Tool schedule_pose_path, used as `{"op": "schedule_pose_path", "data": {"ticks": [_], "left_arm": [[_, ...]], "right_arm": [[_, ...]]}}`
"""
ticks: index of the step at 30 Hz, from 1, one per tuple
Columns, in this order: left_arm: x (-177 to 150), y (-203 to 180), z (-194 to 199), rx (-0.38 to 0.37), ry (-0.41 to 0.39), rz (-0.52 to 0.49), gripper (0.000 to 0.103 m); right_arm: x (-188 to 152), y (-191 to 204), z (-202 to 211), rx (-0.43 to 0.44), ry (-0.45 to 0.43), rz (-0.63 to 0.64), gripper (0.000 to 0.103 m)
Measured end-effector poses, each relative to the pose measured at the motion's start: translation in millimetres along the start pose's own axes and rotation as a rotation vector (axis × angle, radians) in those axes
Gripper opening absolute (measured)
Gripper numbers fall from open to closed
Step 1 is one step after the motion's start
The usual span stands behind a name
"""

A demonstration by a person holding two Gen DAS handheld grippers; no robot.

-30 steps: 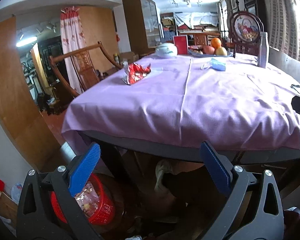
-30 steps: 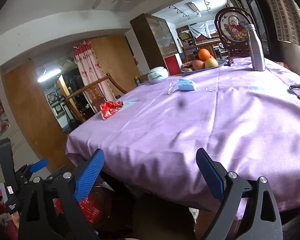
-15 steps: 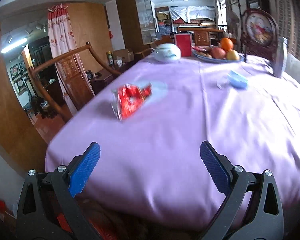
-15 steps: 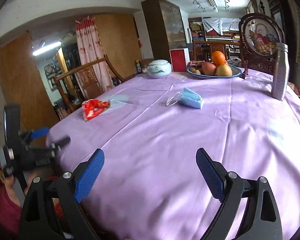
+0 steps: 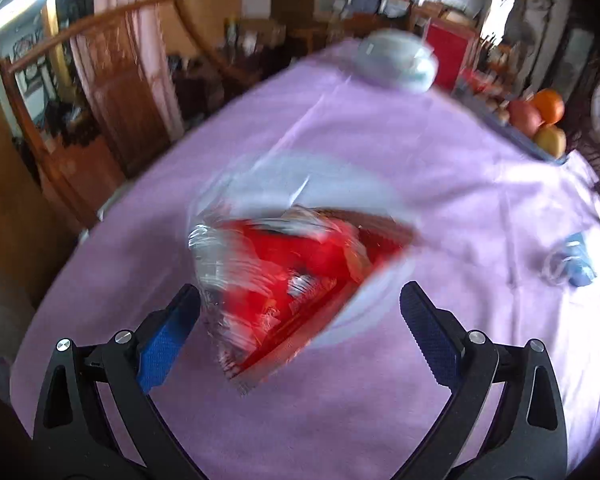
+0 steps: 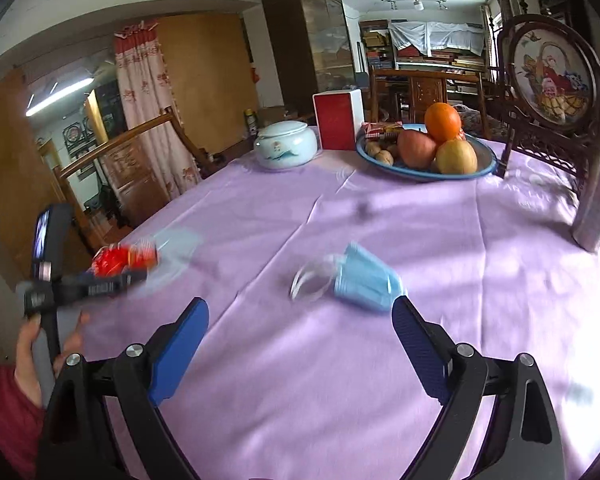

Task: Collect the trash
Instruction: 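Grasp the red chip bag with the left tool while the right tool grasps the blue face mask, then carry the chip bag and face mask down to the red wastebasket and release both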

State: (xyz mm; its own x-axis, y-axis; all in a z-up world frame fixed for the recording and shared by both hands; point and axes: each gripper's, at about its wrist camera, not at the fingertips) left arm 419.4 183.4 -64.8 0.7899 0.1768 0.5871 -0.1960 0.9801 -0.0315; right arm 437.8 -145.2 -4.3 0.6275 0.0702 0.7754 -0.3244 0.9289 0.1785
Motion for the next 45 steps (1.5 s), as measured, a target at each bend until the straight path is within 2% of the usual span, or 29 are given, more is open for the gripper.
{"op": "schedule_pose_path", "data": {"ticks": [4, 7, 8, 11, 12, 13, 14, 15, 17, 18, 19, 22, 23, 30, 34, 45], "left_arm": [[3.7, 10.9, -6.3, -0.043, 0.01, 0.051, 0.096], [8.0, 14.2, -5.5, -0.036, -0.034, 0.083, 0.096], [11.2, 13.7, -6.7, -0.06, -0.038, 0.085, 0.096], [17.2, 10.1, -17.0, -0.108, -0.007, 0.08, 0.094], [17.4, 7.8, -16.5, -0.128, -0.009, 0.065, 0.085], [17.1, 5.8, -15.6, -0.149, -0.009, 0.05, 0.073], [16.8, 5.1, -15.2, -0.166, -0.006, 0.043, 0.067], [16.3, 5.1, -14.6, -0.188, -0.005, 0.04, 0.052], [16.4, 6.5, -12.4, -0.219, -0.016, 0.052, 0.044], [15.1, 6.1, -9.3, -0.234, -0.028, 0.054, 0.04], [12.5, 7.2, -2.6, -0.268, -0.04, 0.06, 0.038], [0.3, 10.5, 20.9, -0.357, -0.066, 0.089, 0.038], [-1.5, 8.7, 27.2, -0.361, -0.077, 0.082, 0.038], [-43.2, 3.2, 119.5, -0.293, -0.198, -0.023, 0.038], [-74.2, 11.5, 164.0, -0.268, -0.25, -0.045, 0.038], [-158.5, 38.6, 248.5, -0.205, -0.369, -0.055, 0.038]], "right_arm": [[19.8, -6.0, -40.4, -0.041, 0.008, -0.001, 0.091], [27.0, -20.1, -65.3, -0.083, 0.021, -0.035, 0.091], [25.8, -24.5, -69.7, -0.084, 0.031, -0.049, 0.091], [16.8, -40.8, -88.9, -0.063, 0.115, -0.087, 0.089], [13.2, -41.7, -95.0, -0.071, 0.147, -0.078, 0.087], [8.7, -40.6, -103.0, -0.111, 0.187, -0.048, 0.077], [6.3, -40.0, -106.9, -0.133, 0.21, -0.033, 0.062], [4.6, -40.6, -109.6, -0.133, 0.233, -0.034, 0.057], [4.5, -41.3, -104.4, -0.129, 0.212, -0.047, 0.042], [5.0, -40.7, -101.7, -0.124, 0.209, -0.048, 0.039], [5.3, -39.7, -96.2, -0.109, 0.2, -0.055, 0.034], [3.3, -35.4, -71.5, -0.066, 0.16, -0.095, 0.032], [2.7, -33.5, -64.2, -0.052, 0.147, -0.098, 0.032], [-22.5, 13.6, 11.4, 0.077, 0.045, -0.073, 0.032], [-37.8, 39.5, 49.1, 0.14, 0.01, -0.05, 0.032], [-75.9, 104.1, 147.9, 0.301, -0.095, -0.009, 0.032]]}}
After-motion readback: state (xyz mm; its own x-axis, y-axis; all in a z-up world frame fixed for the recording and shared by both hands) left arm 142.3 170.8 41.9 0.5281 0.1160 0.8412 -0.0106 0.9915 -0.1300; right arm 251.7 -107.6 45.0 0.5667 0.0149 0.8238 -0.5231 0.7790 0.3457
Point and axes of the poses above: each gripper's, at about its wrist camera, not at the fingertips, and z roughly against the way its jaws point, y to its left, x to its top, and after that the axes turned 2 degrees about x, right-handed
